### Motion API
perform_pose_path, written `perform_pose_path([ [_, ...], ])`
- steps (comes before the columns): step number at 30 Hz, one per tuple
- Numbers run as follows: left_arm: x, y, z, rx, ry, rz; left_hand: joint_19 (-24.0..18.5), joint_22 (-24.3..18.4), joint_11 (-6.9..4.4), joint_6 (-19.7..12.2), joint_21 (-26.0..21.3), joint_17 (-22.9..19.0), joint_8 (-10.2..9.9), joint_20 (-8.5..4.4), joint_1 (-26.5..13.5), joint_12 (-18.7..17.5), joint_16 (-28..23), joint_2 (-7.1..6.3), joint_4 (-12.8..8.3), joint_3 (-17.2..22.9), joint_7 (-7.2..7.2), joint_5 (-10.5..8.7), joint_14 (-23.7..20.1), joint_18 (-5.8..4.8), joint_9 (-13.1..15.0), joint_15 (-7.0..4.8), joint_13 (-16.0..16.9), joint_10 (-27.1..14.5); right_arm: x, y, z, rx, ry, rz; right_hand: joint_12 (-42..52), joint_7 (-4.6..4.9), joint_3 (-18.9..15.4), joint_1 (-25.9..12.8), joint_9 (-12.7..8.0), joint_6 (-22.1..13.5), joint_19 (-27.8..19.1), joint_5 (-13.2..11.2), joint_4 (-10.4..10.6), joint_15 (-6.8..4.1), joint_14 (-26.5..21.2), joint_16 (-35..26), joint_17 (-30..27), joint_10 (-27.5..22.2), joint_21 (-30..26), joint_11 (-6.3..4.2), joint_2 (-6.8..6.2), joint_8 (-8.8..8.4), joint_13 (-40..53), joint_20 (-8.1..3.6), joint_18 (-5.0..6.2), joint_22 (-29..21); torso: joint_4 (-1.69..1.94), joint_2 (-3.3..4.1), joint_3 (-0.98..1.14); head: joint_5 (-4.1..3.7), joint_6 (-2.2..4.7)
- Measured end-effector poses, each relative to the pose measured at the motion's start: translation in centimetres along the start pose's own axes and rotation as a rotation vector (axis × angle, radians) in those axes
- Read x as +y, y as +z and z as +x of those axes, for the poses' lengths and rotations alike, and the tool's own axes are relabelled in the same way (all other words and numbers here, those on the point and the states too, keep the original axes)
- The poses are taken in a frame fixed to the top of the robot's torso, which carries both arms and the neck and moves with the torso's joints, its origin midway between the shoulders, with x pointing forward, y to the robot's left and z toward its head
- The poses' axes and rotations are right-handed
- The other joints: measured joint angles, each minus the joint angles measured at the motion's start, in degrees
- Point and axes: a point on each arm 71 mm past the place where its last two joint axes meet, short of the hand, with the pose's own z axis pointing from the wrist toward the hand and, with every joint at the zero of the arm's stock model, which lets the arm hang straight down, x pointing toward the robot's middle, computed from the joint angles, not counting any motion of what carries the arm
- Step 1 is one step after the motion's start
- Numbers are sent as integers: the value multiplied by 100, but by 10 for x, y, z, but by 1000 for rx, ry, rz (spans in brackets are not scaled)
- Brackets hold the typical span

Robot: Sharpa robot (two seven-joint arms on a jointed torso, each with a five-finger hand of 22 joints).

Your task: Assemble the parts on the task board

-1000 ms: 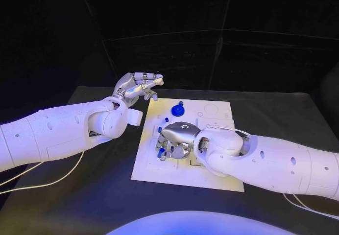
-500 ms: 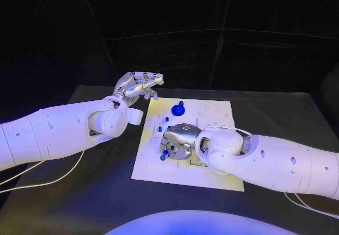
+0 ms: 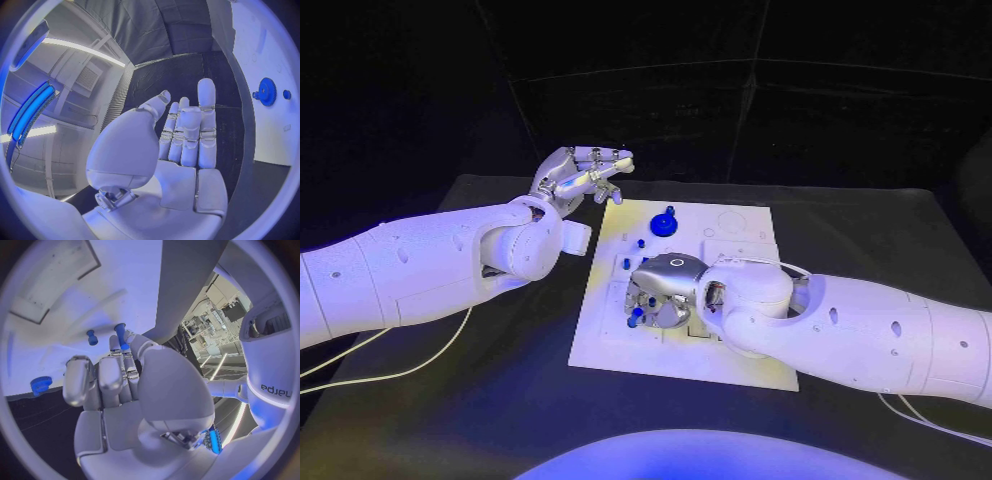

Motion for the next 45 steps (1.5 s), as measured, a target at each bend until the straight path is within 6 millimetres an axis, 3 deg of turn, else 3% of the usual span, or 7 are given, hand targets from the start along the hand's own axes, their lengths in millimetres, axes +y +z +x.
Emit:
perform_pose_path([
  [4,0,0,0,0,0,0,0,0,0,0,0,0,0,0,0,0,0,0,0,0,0,0,0,0,0,0,0,0,3,1,9,21,-8,-4,-126,30,-63,-212,-42,-320,-32,3,64,65,0,0,-17,-174,-23,68,-135,-33,-34,31,0,-23,0,0,-2,-5,1],
  [8,0,0,0,0,0,0,0,0,0,0,0,0,0,0,0,0,0,0,0,0,0,0,0,0,0,0,0,0,6,0,13,28,-11,-6,-126,18,-63,-254,-44,-515,-40,3,63,71,6,0,-23,-174,-23,68,-177,-34,-27,64,1,-23,0,0,-3,-5,1],
  [31,0,-1,-2,-2,1,-1,0,-10,-21,0,0,-19,0,0,0,0,0,0,0,0,0,0,0,0,0,0,0,-21,1,-6,9,-57,-11,20,-157,-26,-78,-277,-27,-906,-31,3,77,71,6,20,-17,-191,-48,23,-201,-33,12,72,1,-35,2,1,5,-7,6],
  [38,0,-1,-3,-4,2,-1,0,-10,-21,0,0,-19,0,0,0,0,0,0,0,0,0,0,0,0,0,0,0,-21,-1,-19,6,-93,-3,27,-129,-26,-169,-384,-20,-906,-31,33,129,71,6,22,-4,-162,-48,-5,-307,-33,34,72,1,-26,-2,1,5,-26,14],
  [45,-1,-1,-4,-6,2,-1,0,-9,-21,0,0,-24,25,0,0,24,0,0,0,0,0,0,0,0,0,0,0,-21,-9,-49,1,-123,13,48,-8,-71,-227,-422,9,-864,-31,65,142,56,-6,22,-6,-2,-48,-47,-311,26,94,72,1,-26,-2,-9,2,-70,38],
])
